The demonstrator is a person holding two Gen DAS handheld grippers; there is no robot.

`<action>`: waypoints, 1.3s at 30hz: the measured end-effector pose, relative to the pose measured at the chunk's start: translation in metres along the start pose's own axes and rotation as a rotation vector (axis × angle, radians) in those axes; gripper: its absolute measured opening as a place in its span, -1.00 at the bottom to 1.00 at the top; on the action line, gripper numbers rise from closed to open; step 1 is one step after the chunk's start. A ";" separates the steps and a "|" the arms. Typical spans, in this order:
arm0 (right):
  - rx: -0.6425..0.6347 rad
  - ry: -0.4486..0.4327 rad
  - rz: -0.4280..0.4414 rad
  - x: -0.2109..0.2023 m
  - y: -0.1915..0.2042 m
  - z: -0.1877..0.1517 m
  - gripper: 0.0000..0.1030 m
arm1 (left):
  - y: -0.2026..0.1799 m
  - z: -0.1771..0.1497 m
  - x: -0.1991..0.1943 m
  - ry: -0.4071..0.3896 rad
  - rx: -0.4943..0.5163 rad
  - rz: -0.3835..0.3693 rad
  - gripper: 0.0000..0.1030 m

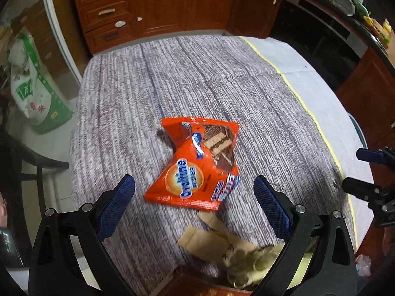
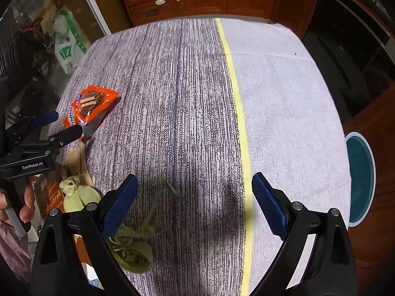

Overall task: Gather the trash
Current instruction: 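Move both open tools back to the table toward the Ovaltine wafer pack, then grasp the orange Ovaltine wafer pack with the left tool while the right tool grasps the green corn husk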

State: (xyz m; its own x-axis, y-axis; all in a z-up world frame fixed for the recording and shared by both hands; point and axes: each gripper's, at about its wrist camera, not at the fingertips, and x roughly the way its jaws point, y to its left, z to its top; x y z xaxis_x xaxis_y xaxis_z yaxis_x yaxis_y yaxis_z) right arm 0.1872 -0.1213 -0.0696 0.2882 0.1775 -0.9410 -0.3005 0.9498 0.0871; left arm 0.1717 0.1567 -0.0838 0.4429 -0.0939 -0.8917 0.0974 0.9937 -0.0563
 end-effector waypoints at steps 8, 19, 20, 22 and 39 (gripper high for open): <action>-0.001 0.025 -0.001 0.012 0.002 0.005 0.73 | -0.002 0.012 0.026 0.033 0.005 -0.040 0.88; -0.025 0.035 0.022 0.016 0.013 0.006 0.73 | -0.002 0.010 0.021 0.007 -0.004 -0.063 -0.28; -0.028 0.034 0.027 0.015 0.015 0.006 0.73 | 0.001 0.008 0.016 0.000 -0.006 -0.067 -0.29; -0.039 0.030 0.040 0.011 0.021 0.004 0.73 | 0.004 0.004 0.005 -0.014 -0.015 -0.065 -0.29; -0.253 0.065 0.201 -0.008 0.104 -0.040 0.73 | 0.019 -0.047 -0.069 -0.097 -0.048 -0.076 -0.29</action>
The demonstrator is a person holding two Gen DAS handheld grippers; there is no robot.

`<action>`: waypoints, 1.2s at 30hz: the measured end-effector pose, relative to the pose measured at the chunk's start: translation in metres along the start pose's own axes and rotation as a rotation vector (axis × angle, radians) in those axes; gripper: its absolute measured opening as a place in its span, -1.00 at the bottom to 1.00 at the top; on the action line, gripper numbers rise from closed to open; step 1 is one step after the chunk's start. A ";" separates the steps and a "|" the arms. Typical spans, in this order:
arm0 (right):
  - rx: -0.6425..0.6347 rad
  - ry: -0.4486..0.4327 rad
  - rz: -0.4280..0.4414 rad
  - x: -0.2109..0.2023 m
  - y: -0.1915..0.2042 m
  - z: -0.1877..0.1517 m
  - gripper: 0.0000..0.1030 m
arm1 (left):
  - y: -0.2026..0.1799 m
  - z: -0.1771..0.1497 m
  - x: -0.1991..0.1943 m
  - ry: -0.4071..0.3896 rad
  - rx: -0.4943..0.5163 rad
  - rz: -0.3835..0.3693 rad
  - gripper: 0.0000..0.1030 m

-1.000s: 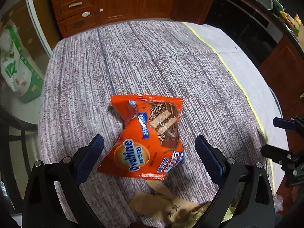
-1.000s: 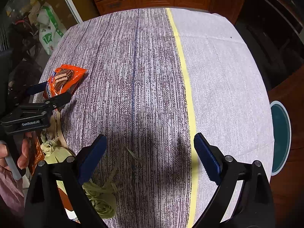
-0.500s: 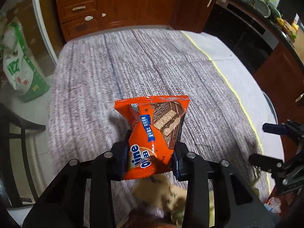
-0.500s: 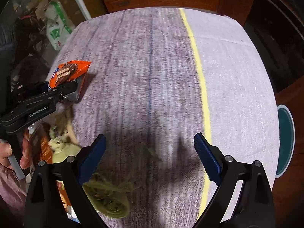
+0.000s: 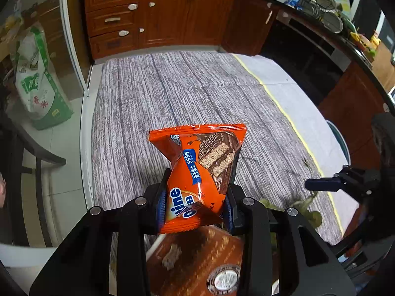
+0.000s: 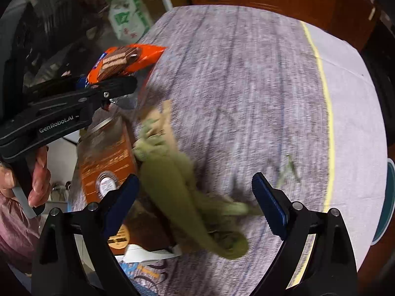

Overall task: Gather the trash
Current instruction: 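Grasp the orange Ovaltine wafer pack with the left tool while the right tool grasps the green corn husk, then carry the wafer pack and corn husk over the teal bin with both tools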

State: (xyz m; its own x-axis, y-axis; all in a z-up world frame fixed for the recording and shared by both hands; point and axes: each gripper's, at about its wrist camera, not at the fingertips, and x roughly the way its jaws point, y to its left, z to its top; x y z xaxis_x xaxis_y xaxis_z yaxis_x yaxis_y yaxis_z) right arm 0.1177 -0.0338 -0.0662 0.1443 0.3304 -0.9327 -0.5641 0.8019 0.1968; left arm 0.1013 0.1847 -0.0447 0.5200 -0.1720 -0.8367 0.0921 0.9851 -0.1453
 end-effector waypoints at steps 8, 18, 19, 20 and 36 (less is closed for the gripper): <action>-0.031 0.040 0.009 0.023 0.009 -0.009 0.06 | -0.004 -0.014 -0.009 0.004 0.001 -0.009 -0.29; 0.058 -0.057 -0.056 -0.012 -0.029 -0.014 -0.42 | -0.027 -0.011 -0.012 -0.008 0.033 -0.038 -0.29; 0.074 -0.065 -0.067 -0.017 -0.036 -0.015 -0.42 | -0.030 -0.010 -0.012 -0.008 0.039 -0.039 -0.29; 0.086 -0.069 -0.069 -0.019 -0.042 -0.018 -0.42 | -0.033 -0.010 -0.011 -0.007 0.044 -0.041 -0.29; 0.220 -0.181 -0.131 -0.066 -0.120 -0.040 -0.42 | -0.128 0.014 0.003 0.004 0.181 -0.103 -0.29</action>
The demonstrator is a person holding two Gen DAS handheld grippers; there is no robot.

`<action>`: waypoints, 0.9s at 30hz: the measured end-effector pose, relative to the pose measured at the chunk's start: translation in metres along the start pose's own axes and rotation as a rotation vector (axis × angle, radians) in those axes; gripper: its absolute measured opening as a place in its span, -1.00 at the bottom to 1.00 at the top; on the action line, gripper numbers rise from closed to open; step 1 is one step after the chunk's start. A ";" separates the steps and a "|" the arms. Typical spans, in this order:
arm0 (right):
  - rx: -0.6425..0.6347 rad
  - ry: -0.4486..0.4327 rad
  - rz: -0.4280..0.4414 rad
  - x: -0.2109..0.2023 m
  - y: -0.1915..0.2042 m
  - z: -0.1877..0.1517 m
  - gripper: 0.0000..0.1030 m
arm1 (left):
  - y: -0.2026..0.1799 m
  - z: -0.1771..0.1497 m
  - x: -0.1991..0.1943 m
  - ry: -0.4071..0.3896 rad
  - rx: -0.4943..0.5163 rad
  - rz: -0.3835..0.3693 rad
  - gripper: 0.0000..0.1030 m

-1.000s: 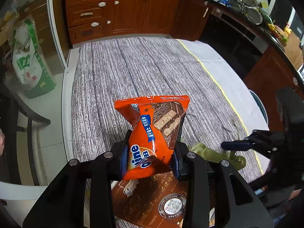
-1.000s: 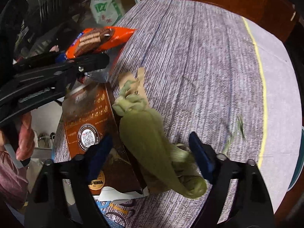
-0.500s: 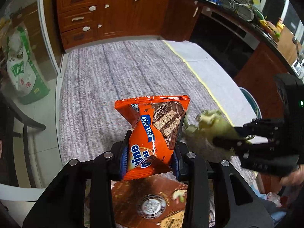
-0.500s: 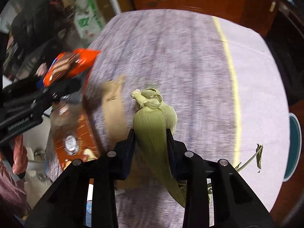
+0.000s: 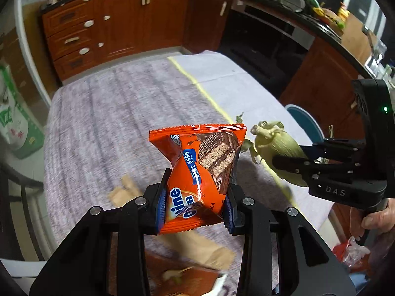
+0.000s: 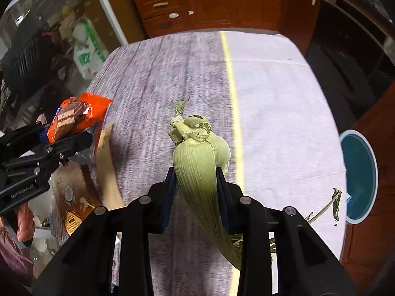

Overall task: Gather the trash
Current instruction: 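Carry the wafer pack and corn husk over the teal bin with both tools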

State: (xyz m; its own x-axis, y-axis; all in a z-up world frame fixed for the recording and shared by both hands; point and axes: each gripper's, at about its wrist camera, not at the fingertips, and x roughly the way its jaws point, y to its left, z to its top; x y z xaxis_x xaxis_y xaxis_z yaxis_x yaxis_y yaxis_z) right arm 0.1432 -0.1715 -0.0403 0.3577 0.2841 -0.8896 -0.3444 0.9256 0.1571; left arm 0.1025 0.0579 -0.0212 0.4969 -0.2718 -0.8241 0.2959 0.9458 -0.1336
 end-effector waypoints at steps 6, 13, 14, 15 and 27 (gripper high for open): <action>0.072 -0.028 -0.021 -0.012 -0.047 -0.004 -0.42 | -0.041 0.019 0.020 0.013 0.058 -0.032 -0.29; 0.179 -0.068 -0.063 -0.030 -0.111 -0.011 -0.42 | -0.096 0.042 0.048 0.030 0.150 -0.075 -0.29; 0.196 -0.074 -0.069 -0.032 -0.121 -0.012 -0.42 | -0.102 0.045 0.051 0.032 0.162 -0.080 -0.29; 0.218 -0.081 -0.077 -0.035 -0.134 -0.014 -0.42 | -0.109 0.047 0.055 0.034 0.172 -0.083 -0.29; 0.374 -0.159 -0.130 -0.062 -0.225 -0.037 -0.42 | -0.184 0.077 0.094 0.079 0.276 -0.121 -0.29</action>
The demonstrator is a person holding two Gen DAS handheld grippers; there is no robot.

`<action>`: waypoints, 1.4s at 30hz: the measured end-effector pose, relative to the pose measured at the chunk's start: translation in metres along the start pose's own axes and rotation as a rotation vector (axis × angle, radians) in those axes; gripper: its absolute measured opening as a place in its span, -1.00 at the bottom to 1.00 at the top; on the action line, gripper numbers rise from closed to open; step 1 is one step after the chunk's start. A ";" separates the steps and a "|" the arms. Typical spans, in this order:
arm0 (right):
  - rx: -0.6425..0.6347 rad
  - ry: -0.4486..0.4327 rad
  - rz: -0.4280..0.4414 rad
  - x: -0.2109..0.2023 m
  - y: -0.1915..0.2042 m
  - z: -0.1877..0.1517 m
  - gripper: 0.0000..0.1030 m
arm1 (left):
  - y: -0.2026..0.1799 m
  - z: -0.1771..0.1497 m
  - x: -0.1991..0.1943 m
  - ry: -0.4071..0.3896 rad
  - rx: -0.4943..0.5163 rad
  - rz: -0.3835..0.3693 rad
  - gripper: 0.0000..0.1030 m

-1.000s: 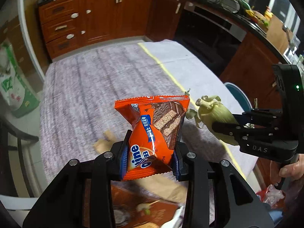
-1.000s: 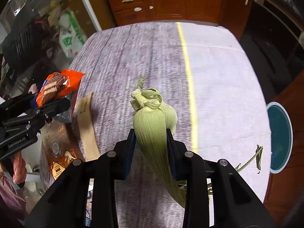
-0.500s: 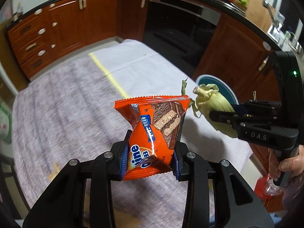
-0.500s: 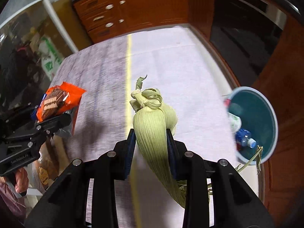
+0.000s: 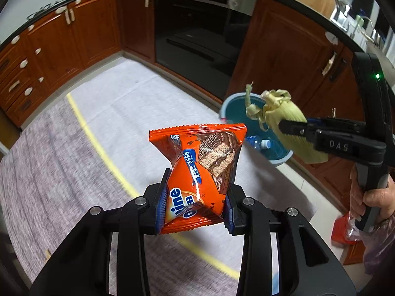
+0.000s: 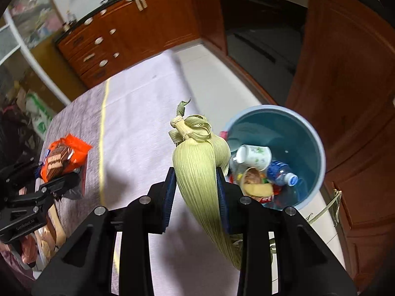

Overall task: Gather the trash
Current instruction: 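Carry the wafer pack and corn husk over the teal bin with both tools, then open the left tool to drop the wafer pack while the right tool drops the husk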

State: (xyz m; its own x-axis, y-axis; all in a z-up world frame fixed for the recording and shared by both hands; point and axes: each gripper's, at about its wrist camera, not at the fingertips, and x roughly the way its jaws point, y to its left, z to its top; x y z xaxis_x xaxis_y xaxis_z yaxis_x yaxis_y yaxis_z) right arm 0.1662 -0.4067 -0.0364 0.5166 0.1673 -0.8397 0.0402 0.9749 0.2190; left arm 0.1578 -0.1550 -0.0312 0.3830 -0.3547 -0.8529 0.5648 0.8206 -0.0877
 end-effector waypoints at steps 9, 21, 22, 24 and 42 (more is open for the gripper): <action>0.150 -0.018 -0.032 0.002 -0.086 -0.001 -0.42 | -0.056 0.043 0.050 0.056 0.092 -0.037 -0.29; 0.238 0.011 -0.066 0.018 -0.148 -0.004 -0.41 | -0.116 0.071 0.125 0.147 0.168 -0.091 -0.28; 0.243 0.012 -0.068 0.019 -0.151 -0.004 -0.41 | -0.119 0.072 0.131 0.153 0.172 -0.095 -0.28; 0.250 0.016 -0.070 0.022 -0.156 -0.003 -0.41 | -0.123 0.075 0.139 0.163 0.177 -0.103 -0.28; 0.278 0.040 -0.084 0.042 -0.173 0.006 -0.40 | -0.127 0.089 0.167 0.177 0.162 -0.082 0.52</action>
State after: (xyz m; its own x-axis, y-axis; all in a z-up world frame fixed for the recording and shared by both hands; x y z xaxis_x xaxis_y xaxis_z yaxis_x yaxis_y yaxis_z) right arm 0.1861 -0.5691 -0.1070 0.4673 0.0990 -0.8785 0.3171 0.9088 0.2711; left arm 0.2154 -0.3582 -0.1169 0.2051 -0.3209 -0.9246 0.7038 0.7049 -0.0885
